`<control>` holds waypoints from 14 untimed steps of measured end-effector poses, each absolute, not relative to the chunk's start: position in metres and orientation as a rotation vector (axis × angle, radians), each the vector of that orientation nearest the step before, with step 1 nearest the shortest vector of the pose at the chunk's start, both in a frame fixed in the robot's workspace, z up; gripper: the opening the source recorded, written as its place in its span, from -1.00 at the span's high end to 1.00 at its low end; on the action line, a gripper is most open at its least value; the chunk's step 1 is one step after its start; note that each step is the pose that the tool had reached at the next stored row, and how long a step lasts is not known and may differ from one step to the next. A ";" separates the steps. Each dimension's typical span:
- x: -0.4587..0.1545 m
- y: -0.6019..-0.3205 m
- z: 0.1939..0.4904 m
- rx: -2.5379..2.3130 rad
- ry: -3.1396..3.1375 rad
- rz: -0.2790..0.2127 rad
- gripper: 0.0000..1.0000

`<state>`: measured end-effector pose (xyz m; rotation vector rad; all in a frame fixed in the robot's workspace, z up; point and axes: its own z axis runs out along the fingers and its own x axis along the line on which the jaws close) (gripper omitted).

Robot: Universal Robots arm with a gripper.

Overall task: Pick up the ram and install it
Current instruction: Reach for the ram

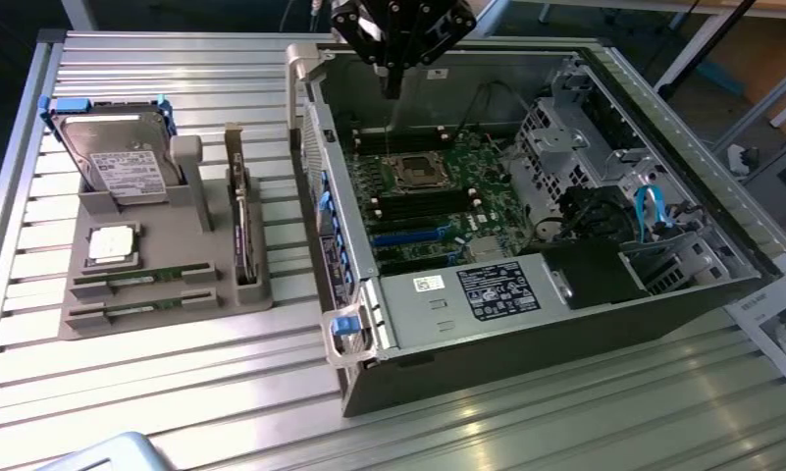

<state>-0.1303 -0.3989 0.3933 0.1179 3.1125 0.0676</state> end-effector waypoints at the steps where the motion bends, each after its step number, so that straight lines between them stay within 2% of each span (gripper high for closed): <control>1: -0.132 -0.399 0.393 0.118 3.112 0.068 0.80; 14: -0.162 -0.399 0.393 0.118 3.112 0.068 0.80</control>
